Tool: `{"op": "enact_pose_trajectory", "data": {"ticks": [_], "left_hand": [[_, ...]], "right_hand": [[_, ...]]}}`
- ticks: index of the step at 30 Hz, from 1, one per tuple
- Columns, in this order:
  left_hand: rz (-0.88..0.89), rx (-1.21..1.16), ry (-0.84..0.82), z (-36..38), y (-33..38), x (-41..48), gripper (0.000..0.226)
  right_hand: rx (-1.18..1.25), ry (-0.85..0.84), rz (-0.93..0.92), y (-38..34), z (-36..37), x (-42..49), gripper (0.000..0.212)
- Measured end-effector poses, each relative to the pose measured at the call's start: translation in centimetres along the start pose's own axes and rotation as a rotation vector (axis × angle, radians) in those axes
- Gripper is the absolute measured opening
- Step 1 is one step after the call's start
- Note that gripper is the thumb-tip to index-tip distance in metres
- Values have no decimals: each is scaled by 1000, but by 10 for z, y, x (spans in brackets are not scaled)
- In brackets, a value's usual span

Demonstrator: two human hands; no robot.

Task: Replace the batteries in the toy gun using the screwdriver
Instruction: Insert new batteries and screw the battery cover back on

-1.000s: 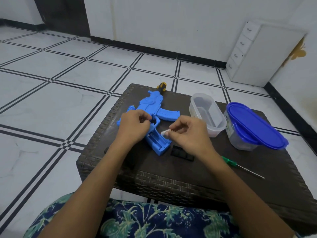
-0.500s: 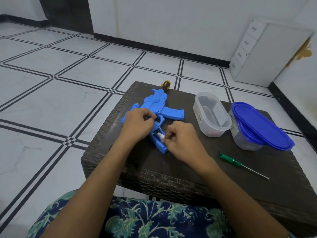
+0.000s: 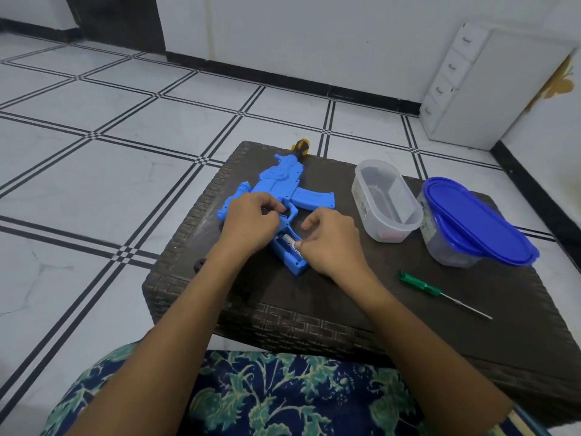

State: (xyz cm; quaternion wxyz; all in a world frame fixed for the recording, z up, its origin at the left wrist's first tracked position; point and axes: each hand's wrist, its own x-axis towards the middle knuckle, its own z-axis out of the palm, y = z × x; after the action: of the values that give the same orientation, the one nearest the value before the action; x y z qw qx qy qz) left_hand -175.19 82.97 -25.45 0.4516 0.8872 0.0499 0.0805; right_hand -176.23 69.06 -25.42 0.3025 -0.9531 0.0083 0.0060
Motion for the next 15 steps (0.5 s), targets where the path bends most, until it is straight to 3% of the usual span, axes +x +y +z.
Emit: {"op": "enact_pose_trajectory", "data": {"ticks": [7, 11, 15], "left_hand": [[19, 3, -8, 3, -2, 0, 26], [18, 28, -12, 2, -2, -1, 25], [7, 35, -30, 4, 0, 0, 24]], "right_hand": [[150, -64, -72, 9, -12, 4, 11], [206, 218, -112, 23, -41, 12, 6], [19, 379, -14, 49, -75, 32, 8]]}}
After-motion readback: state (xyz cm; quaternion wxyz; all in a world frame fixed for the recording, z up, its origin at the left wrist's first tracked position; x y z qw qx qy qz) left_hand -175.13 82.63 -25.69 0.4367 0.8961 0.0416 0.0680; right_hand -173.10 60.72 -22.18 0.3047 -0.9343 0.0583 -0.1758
